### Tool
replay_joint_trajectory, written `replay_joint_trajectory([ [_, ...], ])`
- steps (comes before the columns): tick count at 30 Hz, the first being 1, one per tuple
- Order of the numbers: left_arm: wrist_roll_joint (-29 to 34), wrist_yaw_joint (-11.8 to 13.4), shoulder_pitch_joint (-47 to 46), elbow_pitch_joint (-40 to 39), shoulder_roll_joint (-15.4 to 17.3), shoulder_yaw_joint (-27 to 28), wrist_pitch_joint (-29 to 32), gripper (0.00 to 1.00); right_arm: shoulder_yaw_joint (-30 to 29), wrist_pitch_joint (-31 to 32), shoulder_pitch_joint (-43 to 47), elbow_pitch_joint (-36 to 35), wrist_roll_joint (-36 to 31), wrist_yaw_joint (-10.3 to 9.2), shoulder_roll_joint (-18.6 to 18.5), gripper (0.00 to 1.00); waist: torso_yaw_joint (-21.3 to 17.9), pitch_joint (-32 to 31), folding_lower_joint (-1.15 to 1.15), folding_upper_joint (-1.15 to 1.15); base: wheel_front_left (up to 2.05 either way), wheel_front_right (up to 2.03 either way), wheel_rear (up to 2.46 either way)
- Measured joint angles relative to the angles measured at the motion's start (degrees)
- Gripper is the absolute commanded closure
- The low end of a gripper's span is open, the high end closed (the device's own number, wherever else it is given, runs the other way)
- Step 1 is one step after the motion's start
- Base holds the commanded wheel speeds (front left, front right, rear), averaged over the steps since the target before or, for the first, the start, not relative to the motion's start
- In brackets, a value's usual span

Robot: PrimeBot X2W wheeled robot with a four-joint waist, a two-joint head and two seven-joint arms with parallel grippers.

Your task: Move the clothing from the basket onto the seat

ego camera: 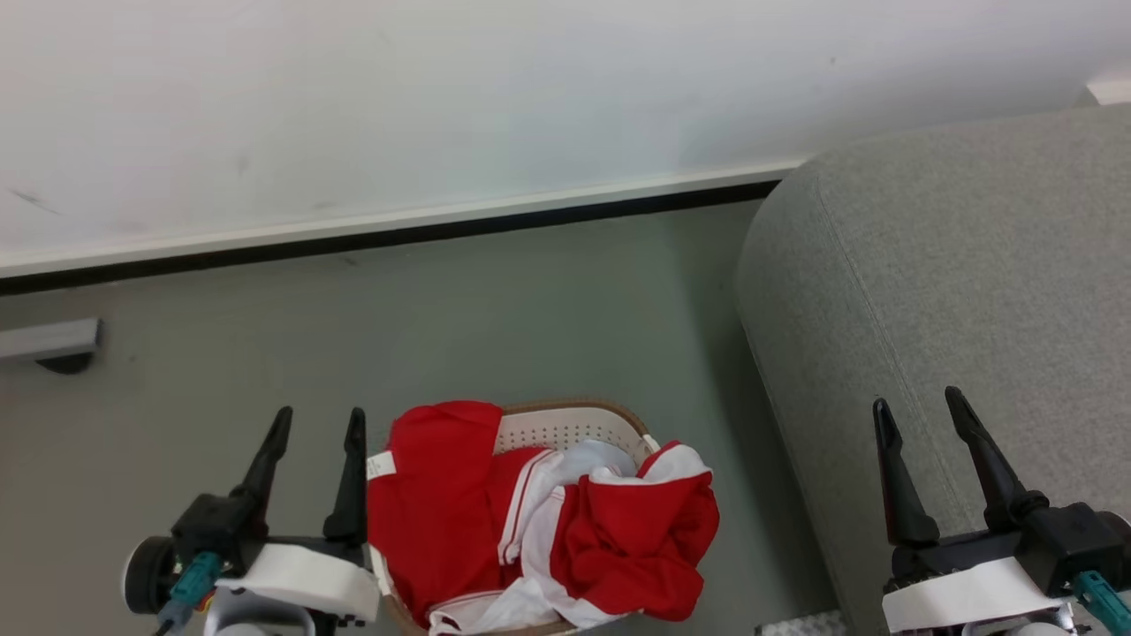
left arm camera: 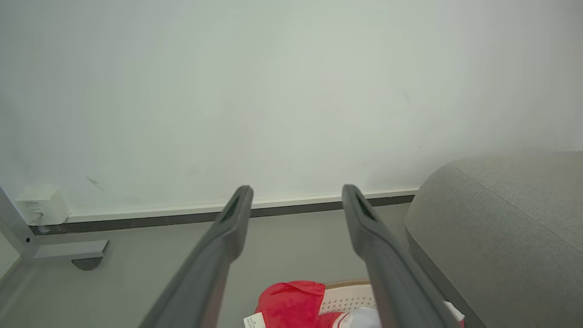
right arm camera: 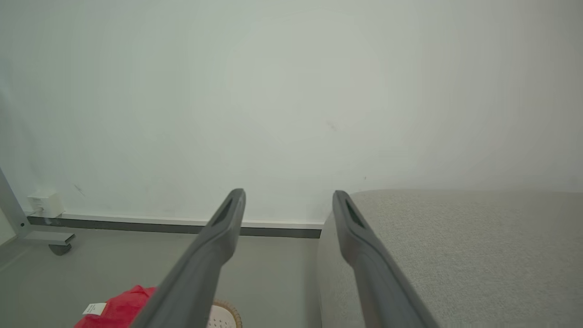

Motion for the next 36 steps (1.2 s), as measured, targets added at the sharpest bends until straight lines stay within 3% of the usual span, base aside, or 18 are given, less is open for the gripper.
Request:
replay_joint_trajectory([
  [10, 2.52, -1.96, -9.0, 10.76, 3.26, -3.13, 0.0, 0.0, -0.82, -0.01, -3.41, -2.63, 2.13, 0.0, 0.32, 0.0, -4.58, 9.08, 0.01, 0.0, 0.0, 0.0, 0.0],
  [18, 4.04, -2.97, -18.07, 25.13, 7.13, -7.88, 0.93, 0.0, -0.55, -0.09, -6.33, -4.93, 5.28, 0.0, 0.33, 0.0, -8.41, 16.9, 0.01, 0.0, 0.0, 0.0, 0.0],
  [28, 9.17, -3.31, -30.48, 39.58, 11.73, -18.61, 10.58, 0.0, 0.54, -0.09, -9.5, -6.32, 9.89, 0.0, 0.4, 0.0, -12.26, 25.64, 0.01, 0.0, 0.0, 0.0, 0.0],
  [36, 9.61, -3.44, -36.46, 49.52, 15.5, -27.99, 16.64, 0.0, 1.92, -0.1, -10.23, -6.55, 13.48, 0.0, 0.38, 0.0, -16.68, 30.24, 0.01, 0.0, 0.0, 0.0, 0.0],
])
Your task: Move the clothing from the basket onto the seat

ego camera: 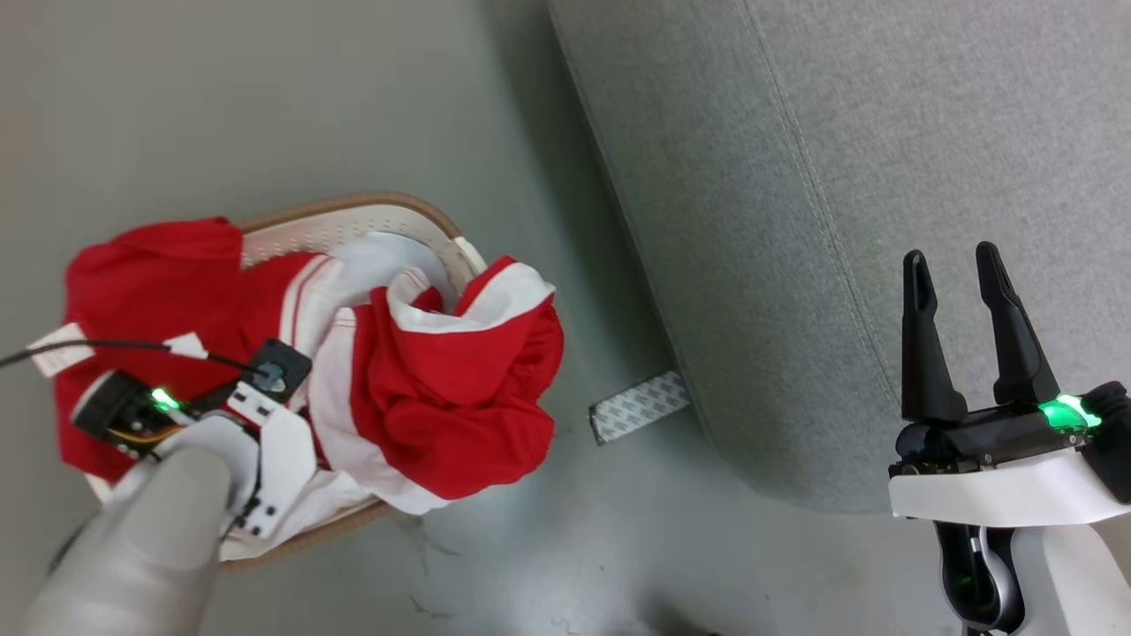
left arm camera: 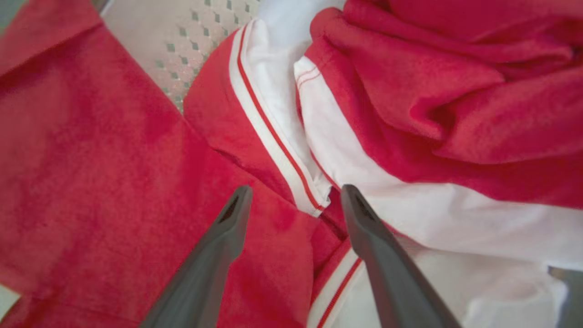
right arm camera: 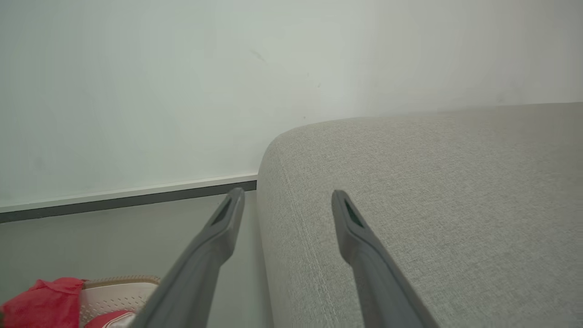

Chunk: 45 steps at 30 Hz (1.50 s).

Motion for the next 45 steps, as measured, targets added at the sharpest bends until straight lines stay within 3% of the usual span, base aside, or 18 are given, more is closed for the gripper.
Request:
replay_joint_trajectory([
  [5, 2.11, 0.0, -3.52, 4.32, 2.26, -7.71, 4.05, 0.0, 0.41, 0.0, -0.05, -0.32, 1.76, 0.0, 0.02, 0.0, -2.07, 3.02, 0.0, 0.0, 0.0, 0.0, 0.0],
  [10, 3.87, 0.0, -6.09, 6.83, 1.1, -14.52, 7.44, 0.0, -0.63, 0.0, -0.04, -0.77, 2.23, 0.0, 0.01, 0.0, -2.59, 5.46, 0.0, 0.0, 0.0, 0.0, 0.0],
  [19, 4.08, 0.32, -8.55, 8.08, -0.12, -18.57, 13.05, 0.0, -1.63, 0.0, 0.34, -1.57, 2.81, 0.0, 0.02, 0.0, -1.68, 7.8, 0.0, 0.0, 0.0, 0.0, 0.0],
  [20, 4.08, 0.77, -8.55, 8.06, -0.1, -18.72, 13.27, 0.2, -1.68, 0.0, 0.37, -1.57, 2.85, 0.0, 0.02, 0.0, -1.6, 7.88, -0.01, 0.0, 0.0, 0.0, 0.0],
  [22, 3.81, 1.57, -8.37, 8.05, -0.1, -18.53, 14.08, 1.0, -1.77, 0.0, 0.38, -1.54, 2.9, 0.0, 0.01, 0.0, -1.48, 7.88, -0.01, 0.0, 0.0, 0.0, 0.0],
  [31, 0.26, 4.3, -4.18, 5.12, -0.66, -16.82, 12.33, 1.0, -0.16, 0.01, -1.05, 0.03, 2.16, 0.0, 0.05, 0.0, -1.86, 4.58, 0.0, 0.0, 0.0, 0.0, 0.0],
  [37, -2.91, 5.53, -0.91, 1.23, -5.03, -15.79, 9.48, 1.0, -1.66, 0.0, -0.97, 1.07, -1.4, 0.01, 0.07, 0.0, -0.51, -0.95, -0.01, 0.0, 0.0, 0.0, 0.0],
  [45, -7.53, 5.54, 3.36, -3.64, -8.92, -13.76, 3.36, 1.0, -3.74, 0.0, 1.44, 2.76, -6.37, 0.01, 0.13, 0.0, 4.09, -10.1, -0.01, 0.0, 0.0, 0.0, 0.0],
])
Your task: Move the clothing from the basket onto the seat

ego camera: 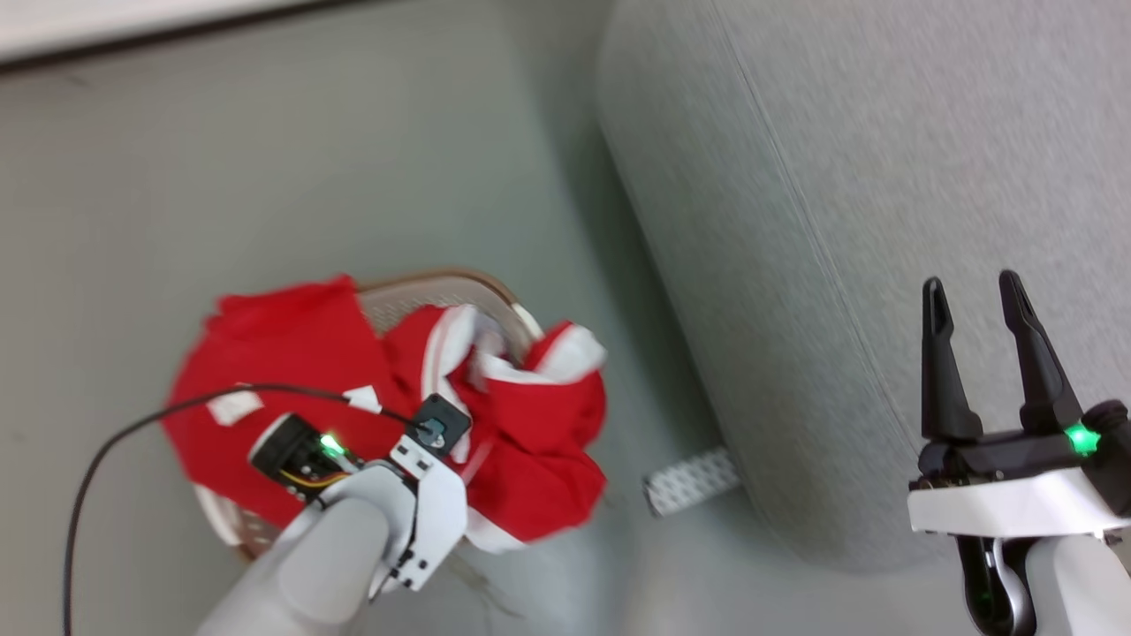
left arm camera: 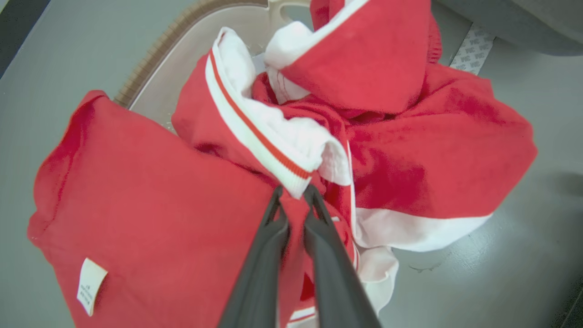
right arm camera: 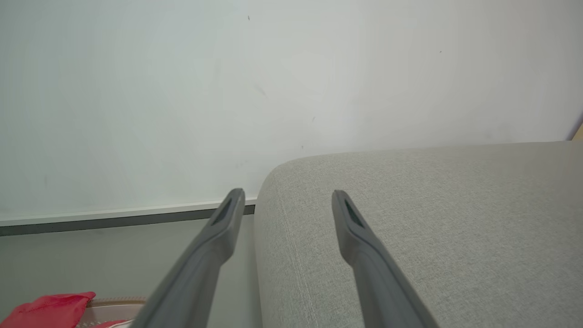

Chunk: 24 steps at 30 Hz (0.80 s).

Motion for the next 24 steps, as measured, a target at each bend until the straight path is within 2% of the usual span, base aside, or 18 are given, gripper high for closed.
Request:
replay_joint_trajectory([
  [4, -2.81, -0.6, 1.74, -1.69, -0.97, 1.41, -4.52, 1.0, -1.03, 0.0, 1.51, 0.97, -1.98, 0.0, 0.01, 0.0, 3.06, -4.6, 0.0, 0.0, 0.0, 0.0, 0.0],
  [12, -11.06, -4.64, 1.47, -0.74, -2.61, 5.6, -13.27, 1.0, -0.96, 0.0, 4.77, 2.85, -4.63, 0.0, 0.02, 0.0, 9.2, -13.84, -0.01, 0.0, 0.0, 0.0, 0.0],
  [18, -17.18, -5.32, -0.03, -0.74, -4.37, 6.65, -17.84, 1.0, -0.52, 0.0, 6.97, 3.78, -5.54, 0.0, -0.18, 0.0, 13.4, -19.57, -0.02, 0.0, 0.0, 0.0, 0.0],
  [24, -25.68, -5.41, -1.14, -6.48, -5.6, 4.37, -19.18, 1.0, 0.26, 0.0, 8.62, 4.58, -5.52, 0.0, -0.94, 0.0, 16.65, -23.7, -0.01, 0.0, 0.0, 0.0, 0.0],
])
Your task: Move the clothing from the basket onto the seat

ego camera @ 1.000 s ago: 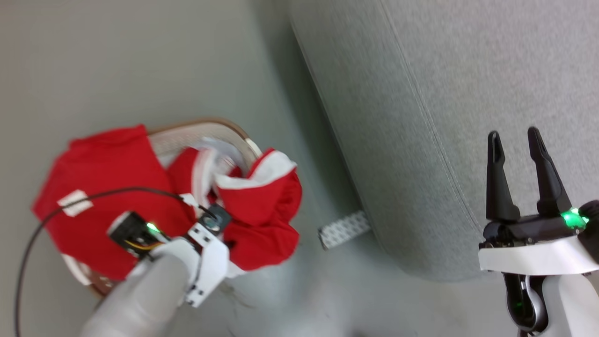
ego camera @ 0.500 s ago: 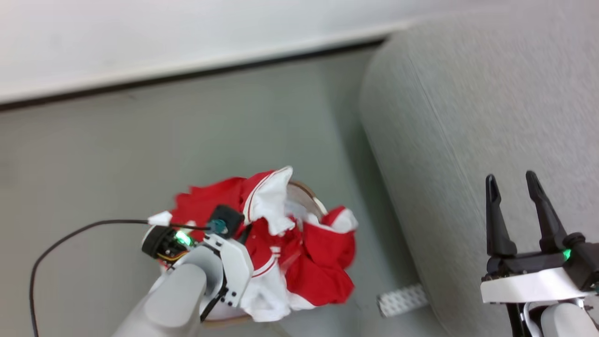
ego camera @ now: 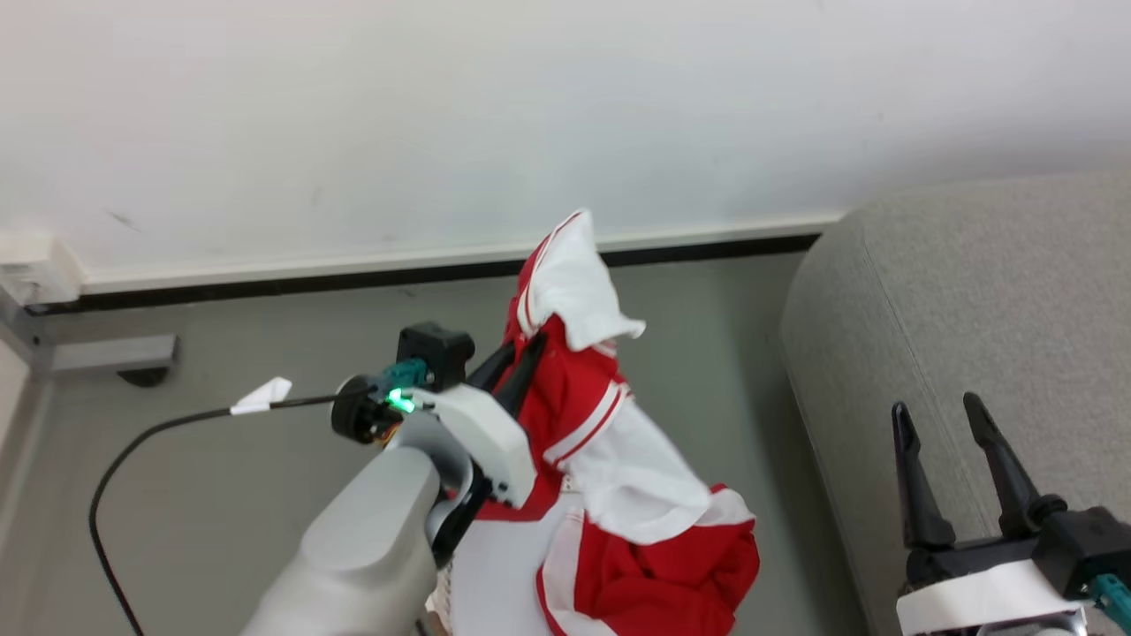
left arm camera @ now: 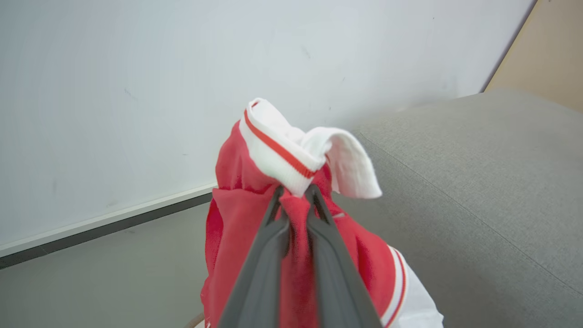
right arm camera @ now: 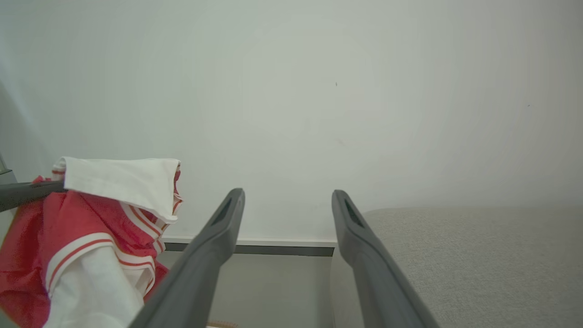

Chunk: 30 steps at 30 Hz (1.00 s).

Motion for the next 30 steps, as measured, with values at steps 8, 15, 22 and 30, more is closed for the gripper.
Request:
replay_joint_trajectory([
  [8, -7.43, 0.01, -3.88, -9.36, 0.12, -1.0, -0.4, 1.0, 2.19, 0.0, 1.82, 0.64, 0.87, 0.0, -0.47, 0.0, 2.12, -3.97, 0.0, 0.0, 0.0, 0.0, 0.0],
  [15, -9.11, 0.21, -4.54, -14.78, 1.16, -0.89, 0.71, 1.0, 3.72, 0.0, 1.97, 0.3, 1.42, 0.0, -0.79, 0.0, 2.49, -4.83, 0.01, 0.0, 0.0, 0.0, 0.0],
  [22, -9.83, 1.48, -2.57, -18.62, 2.24, -0.85, 1.81, 1.0, 6.56, 0.0, 1.97, -0.44, 1.78, 0.0, -1.85, 0.0, 2.52, -4.64, 0.01, 0.0, 0.0, 0.0, 0.0],
  [30, -10.65, 2.59, -0.5, -23.3, 2.43, -1.05, 2.98, 1.0, 16.71, 0.0, -1.21, 1.29, 2.02, 0.0, -4.14, 0.0, 3.66, -4.36, 0.01, 0.0, 0.0, 0.0, 0.0],
])
